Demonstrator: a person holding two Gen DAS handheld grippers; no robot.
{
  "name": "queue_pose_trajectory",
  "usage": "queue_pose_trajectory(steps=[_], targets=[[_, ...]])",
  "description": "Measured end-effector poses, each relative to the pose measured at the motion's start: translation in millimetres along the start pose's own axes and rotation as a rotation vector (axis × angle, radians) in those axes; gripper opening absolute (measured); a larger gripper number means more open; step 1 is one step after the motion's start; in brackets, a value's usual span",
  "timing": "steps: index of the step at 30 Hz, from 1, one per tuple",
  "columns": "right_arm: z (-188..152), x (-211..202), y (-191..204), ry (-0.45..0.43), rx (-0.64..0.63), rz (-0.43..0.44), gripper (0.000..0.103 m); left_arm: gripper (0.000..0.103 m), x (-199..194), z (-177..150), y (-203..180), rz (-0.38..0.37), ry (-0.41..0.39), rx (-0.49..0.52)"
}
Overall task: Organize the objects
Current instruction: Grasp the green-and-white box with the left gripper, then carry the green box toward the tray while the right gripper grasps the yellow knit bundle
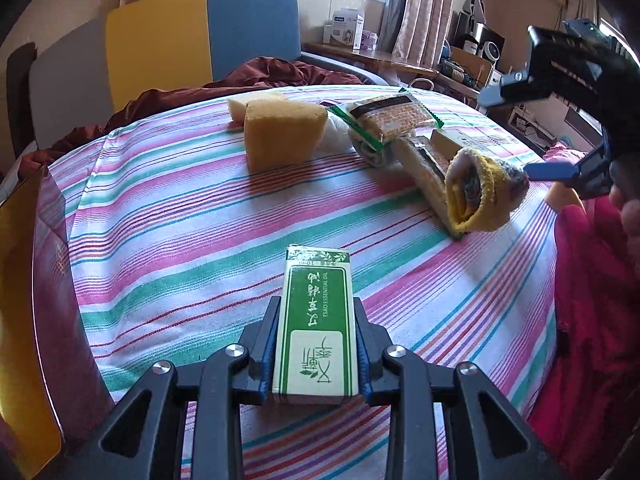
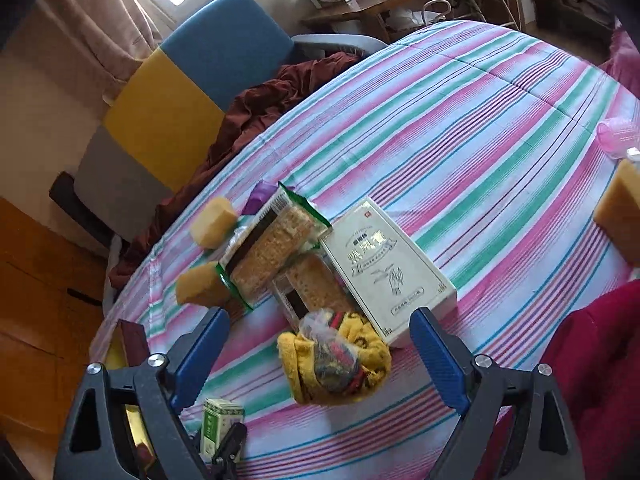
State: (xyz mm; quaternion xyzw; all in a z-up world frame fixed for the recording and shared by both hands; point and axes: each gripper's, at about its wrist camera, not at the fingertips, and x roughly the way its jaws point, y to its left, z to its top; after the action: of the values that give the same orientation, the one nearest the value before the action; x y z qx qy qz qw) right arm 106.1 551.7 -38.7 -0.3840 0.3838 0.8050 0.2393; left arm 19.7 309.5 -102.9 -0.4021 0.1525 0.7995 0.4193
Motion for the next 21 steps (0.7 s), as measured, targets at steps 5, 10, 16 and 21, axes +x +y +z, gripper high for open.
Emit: queue_pose_trajectory(steps=[5, 10, 16, 21], targets=[[-2, 11, 4, 0.049, -0.032, -0.044, 0.093, 0.031, -2, -2, 3, -0.01, -0.005, -0.01], [-4, 29, 11, 0.11, -0.073, -0.09, 0.093, 0.031, -3, -4, 4, -0.019, -0.011, -0.02], [-15, 54, 27, 0.166, -0.191, -0.122, 0.052, 0.031, -5, -6, 5, -0.026, -0.017, -0.019], [-26, 45, 48, 0.152, -0.3, 0.065, 0.046, 0.031, -5, -8, 3, -0.019, -0.027, -0.009]])
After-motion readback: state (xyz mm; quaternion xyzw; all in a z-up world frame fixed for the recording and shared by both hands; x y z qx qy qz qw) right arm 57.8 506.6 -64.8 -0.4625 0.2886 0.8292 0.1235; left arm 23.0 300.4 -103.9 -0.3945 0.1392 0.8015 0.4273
